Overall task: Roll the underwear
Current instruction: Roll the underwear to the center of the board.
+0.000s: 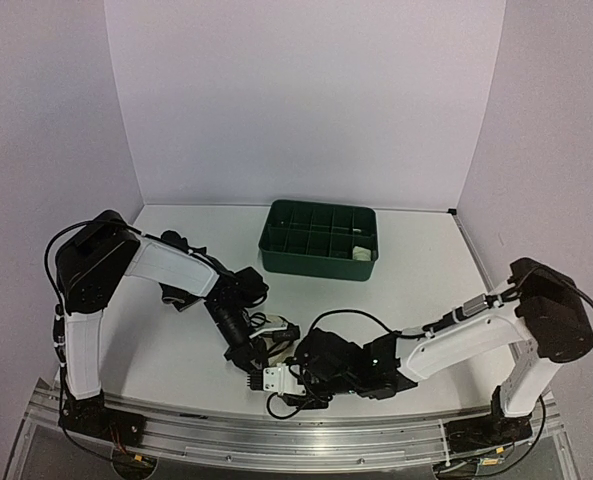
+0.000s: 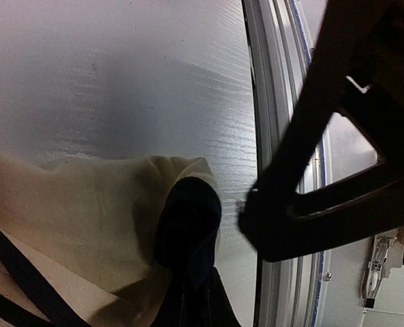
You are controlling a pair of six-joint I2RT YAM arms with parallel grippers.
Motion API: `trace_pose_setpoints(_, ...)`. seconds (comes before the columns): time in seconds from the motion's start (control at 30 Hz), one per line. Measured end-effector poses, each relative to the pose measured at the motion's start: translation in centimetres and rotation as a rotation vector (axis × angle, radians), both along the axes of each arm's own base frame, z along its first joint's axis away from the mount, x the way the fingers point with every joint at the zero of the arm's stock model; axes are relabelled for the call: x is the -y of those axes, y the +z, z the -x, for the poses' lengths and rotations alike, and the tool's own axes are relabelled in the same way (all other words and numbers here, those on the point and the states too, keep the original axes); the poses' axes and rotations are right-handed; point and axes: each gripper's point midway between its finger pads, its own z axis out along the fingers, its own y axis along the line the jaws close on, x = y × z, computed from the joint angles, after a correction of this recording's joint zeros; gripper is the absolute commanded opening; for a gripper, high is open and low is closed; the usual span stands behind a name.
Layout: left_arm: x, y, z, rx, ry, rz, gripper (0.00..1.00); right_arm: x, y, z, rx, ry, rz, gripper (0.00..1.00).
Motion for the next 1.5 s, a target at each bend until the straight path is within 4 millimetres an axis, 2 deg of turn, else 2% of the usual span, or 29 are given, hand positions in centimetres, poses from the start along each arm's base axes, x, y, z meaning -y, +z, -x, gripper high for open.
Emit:
trace_pose_setpoints(0.1, -0.2, -0.1, 0.1, -0.018, 0.006, -0.008, 0.00, 0.1, -1.7, -0.9, 0.055, 0.017, 0.062, 0.44)
trace_pose_setpoints(0.2, -0.3, -0.1, 0.1, -0.034, 0.013, -0.010, 0.00, 0.0, -2.8, -1.7, 0.084, 0.020, 0.093, 0.39)
trace_pose_setpoints(0.37, -0.4, -0.5, 0.1, -0.058, 0.020, -0.013, 0.00, -1.2, -3.0, -2.9, 0.123, 0.017, 0.093, 0.16)
trace_pose_setpoints(0.47, -0.3, -0.4, -0.2, -0.058, 0.024, -0.014, 0.00, -1.1, -3.3, -3.0, 0.126, 0.017, 0.101, 0.02)
trace_pose_setpoints(0.5, -0.3, -0.4, -0.3, -0.057, 0.025, -0.014, 0.03, -1.1, -3.4, -3.0, 0.127, 0.017, 0.102, 0.00)
trace_pose_setpoints(0.6, -0.3, -0.4, -0.4, -0.055, 0.027, -0.014, 0.39, -1.1, -3.5, -3.1, 0.121, 0.007, 0.102, 0.00)
trace_pose_setpoints(0.67, -0.4, -0.2, -0.6, -0.063, 0.036, -0.011, 0.51, -1.0, -3.6, -3.0, 0.095, -0.008, 0.097, 0.00)
trace_pose_setpoints(0.73, -0.4, 0.5, -0.8, -0.079, 0.052, 0.006, 0.55, -0.9, -3.7, -3.0, 0.036, -0.034, 0.081, 0.00)
trace_pose_setpoints(0.83, -1.3, 2.2, -2.8, -0.012, 0.089, 0.060, 0.57, -0.7, -3.7, -3.4, -0.106, -0.080, 0.048, 0.00)
trace_pose_setpoints(0.97, -3.5, 5.3, -5.6, 0.161, 0.137, 0.149, 0.57, -0.2, -3.6, -3.9, -0.340, -0.164, 0.010, 0.00)
trace_pose_setpoints(1.07, -4.6, 6.4, -6.0, 0.311, 0.106, 0.195, 0.58, 0.1, -3.6, -4.2, -0.521, -0.225, -0.003, 0.00)
trace_pose_setpoints(1.23, -5.1, 5.5, -4.0, 0.545, -0.035, 0.233, 0.64, -0.7, -3.6, -4.8, -0.822, -0.301, -0.033, 0.00)
trace_pose_setpoints(1.4, -2.2, 4.3, -1.5, 0.761, -0.229, 0.286, 0.65, -0.5, -3.6, -5.0, -1.033, -0.350, -0.053, 0.00)
trace_pose_setpoints(1.5, -0.8, 3.1, -2.4, 0.821, -0.252, 0.265, 0.59, -0.2, -3.6, -5.0, -1.099, -0.369, -0.054, 0.00)
